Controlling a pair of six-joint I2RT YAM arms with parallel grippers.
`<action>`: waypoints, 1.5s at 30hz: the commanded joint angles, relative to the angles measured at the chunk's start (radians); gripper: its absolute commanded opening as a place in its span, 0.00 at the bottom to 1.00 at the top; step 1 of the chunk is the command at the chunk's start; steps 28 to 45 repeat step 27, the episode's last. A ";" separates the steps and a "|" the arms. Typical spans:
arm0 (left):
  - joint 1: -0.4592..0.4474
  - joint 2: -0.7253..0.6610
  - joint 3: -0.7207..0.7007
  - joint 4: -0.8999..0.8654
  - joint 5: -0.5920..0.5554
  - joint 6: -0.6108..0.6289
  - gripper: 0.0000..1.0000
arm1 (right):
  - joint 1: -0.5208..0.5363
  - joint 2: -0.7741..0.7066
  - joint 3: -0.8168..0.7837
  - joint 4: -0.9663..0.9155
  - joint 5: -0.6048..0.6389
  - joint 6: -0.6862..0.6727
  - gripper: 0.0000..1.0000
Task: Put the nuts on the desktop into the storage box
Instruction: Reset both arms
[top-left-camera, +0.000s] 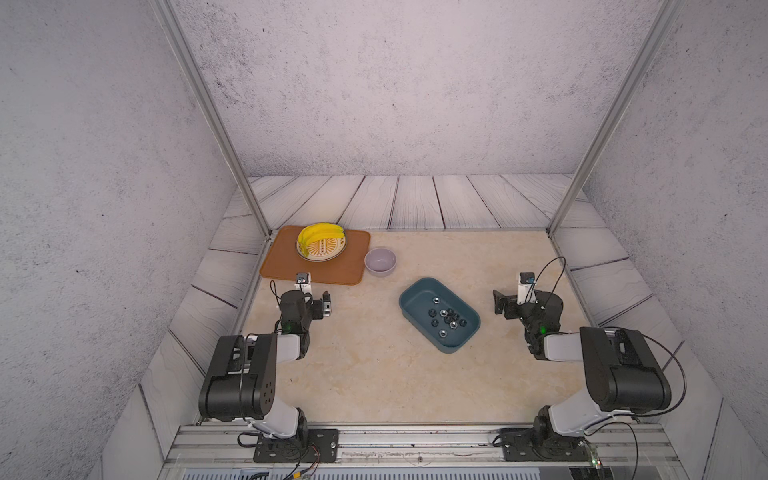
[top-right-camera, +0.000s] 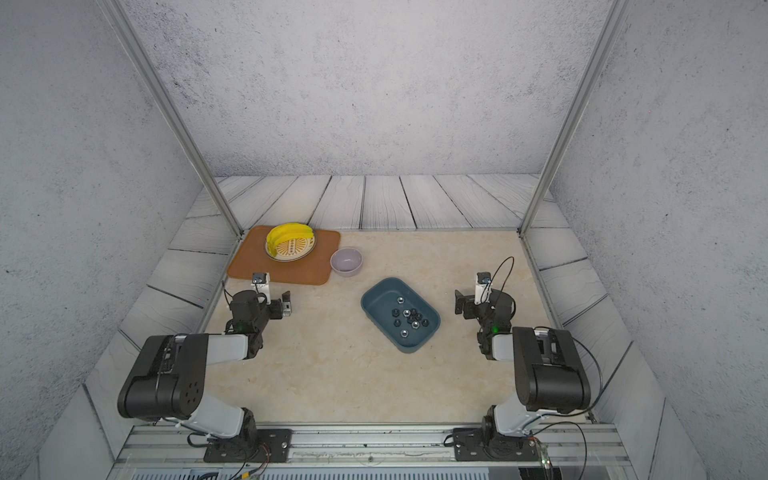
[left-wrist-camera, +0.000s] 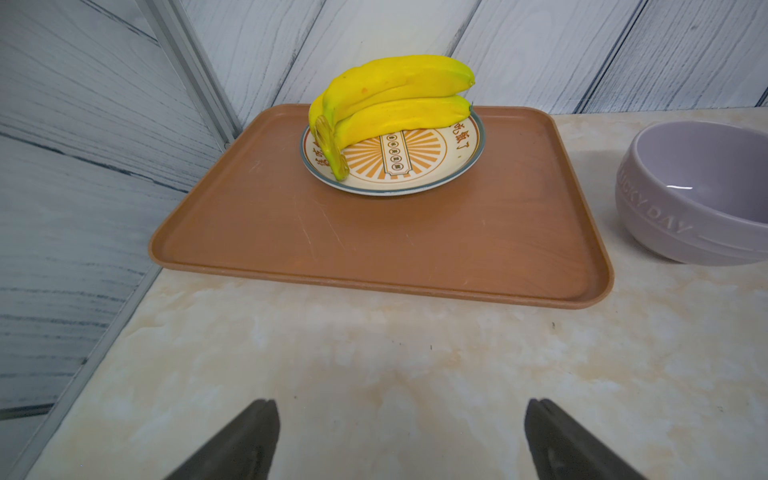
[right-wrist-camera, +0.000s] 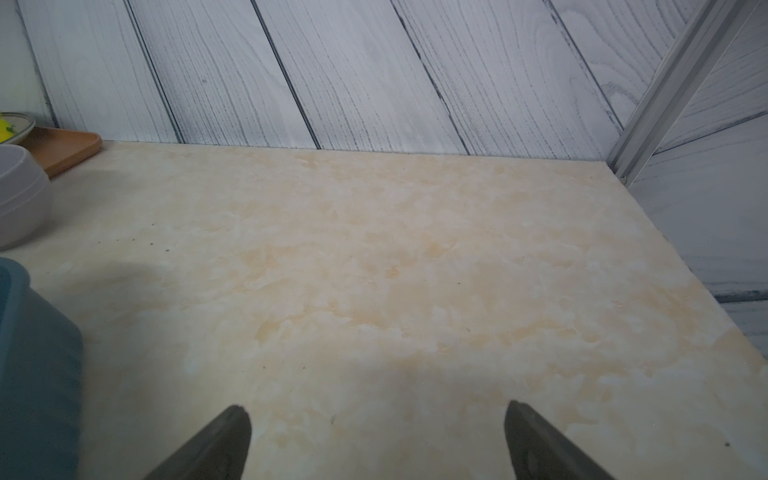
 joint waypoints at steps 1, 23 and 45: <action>0.010 -0.008 0.012 -0.018 -0.007 -0.009 0.98 | -0.004 0.005 -0.005 0.008 -0.016 0.009 0.99; 0.009 -0.004 0.018 -0.028 -0.005 -0.008 0.98 | -0.003 0.005 -0.004 0.007 -0.014 0.009 0.99; 0.009 -0.010 0.012 -0.022 -0.007 -0.007 0.98 | -0.005 0.005 -0.003 0.007 -0.014 0.009 0.99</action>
